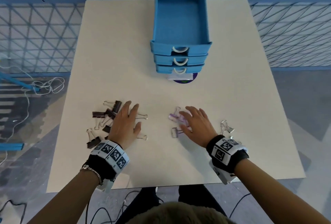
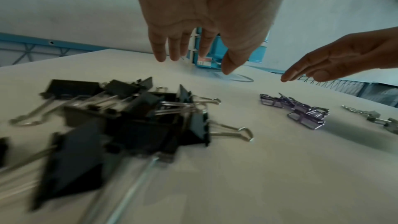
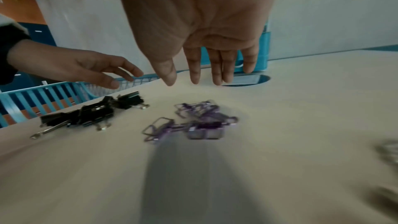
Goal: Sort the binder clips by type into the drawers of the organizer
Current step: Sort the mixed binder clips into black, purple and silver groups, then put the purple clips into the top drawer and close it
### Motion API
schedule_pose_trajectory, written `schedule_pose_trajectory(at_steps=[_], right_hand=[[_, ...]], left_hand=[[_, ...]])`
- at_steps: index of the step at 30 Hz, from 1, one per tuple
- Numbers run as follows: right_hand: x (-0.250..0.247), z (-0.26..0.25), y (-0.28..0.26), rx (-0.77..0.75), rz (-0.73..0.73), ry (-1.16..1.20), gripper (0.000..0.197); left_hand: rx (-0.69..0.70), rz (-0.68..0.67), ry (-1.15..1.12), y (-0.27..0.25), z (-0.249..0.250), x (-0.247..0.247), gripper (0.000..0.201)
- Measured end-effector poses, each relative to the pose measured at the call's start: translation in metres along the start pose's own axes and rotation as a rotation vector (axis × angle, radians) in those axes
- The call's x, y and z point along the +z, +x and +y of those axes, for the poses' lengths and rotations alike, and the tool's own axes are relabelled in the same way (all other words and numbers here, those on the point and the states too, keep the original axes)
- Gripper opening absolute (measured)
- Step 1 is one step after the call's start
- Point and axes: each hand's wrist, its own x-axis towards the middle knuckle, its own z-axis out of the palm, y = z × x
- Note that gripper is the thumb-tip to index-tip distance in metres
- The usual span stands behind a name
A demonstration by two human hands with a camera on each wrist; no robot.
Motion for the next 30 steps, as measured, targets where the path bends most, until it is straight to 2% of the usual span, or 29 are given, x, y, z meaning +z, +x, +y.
schedule_pose_trajectory(at_steps=[5, 14, 21, 28, 30], right_hand=[[-0.029, 0.064, -0.022, 0.097, 0.018, 0.014, 0.039], [-0.049, 0.146, -0.064, 0.183, 0.056, 0.047, 0.036], [-0.042, 0.169, -0.092, 0.196, 0.060, 0.045, 0.041], [-0.034, 0.174, -0.122, 0.271, 0.046, 0.011, 0.054], [-0.029, 0.175, -0.130, 0.309, 0.020, 0.003, 0.065]], left_hand=[[-0.048, -0.053, -0.068, 0.007, 0.045, 0.012, 0.052], [-0.006, -0.066, -0.113, -0.001, 0.100, 0.049, 0.046], [0.013, -0.124, -0.063, -0.014, 0.112, 0.074, 0.043], [-0.027, -0.179, -0.013, -0.009, 0.113, 0.076, 0.031], [-0.020, -0.199, 0.001, -0.008, 0.111, 0.077, 0.030]])
